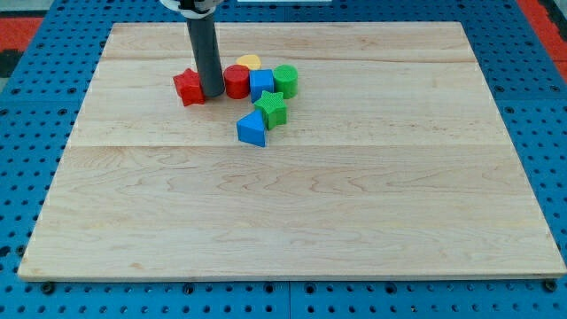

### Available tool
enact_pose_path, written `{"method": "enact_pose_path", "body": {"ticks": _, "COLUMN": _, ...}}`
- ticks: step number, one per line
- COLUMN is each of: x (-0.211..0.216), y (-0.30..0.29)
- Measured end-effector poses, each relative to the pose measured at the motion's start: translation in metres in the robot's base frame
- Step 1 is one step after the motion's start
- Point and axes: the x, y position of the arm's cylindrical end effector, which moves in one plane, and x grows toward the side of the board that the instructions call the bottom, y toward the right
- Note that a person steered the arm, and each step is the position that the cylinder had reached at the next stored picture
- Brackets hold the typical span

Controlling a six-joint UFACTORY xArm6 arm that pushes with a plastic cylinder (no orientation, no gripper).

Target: Move your arm close to the blue triangle

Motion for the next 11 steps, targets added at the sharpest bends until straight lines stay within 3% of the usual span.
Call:
{"method": "enact_pose_path", "body": {"ticks": 3, "x": 0.004, "y": 0.006}}
{"method": "enact_pose_path", "body": {"ticks": 5, "x": 0.04, "y": 0.0}}
{"method": "enact_pose_path", "body": {"ticks": 8, "x": 0.059, "y": 0.025}}
{"method": "enact_pose_path", "body": {"ticks": 11, "x": 0.013, "y": -0.021}}
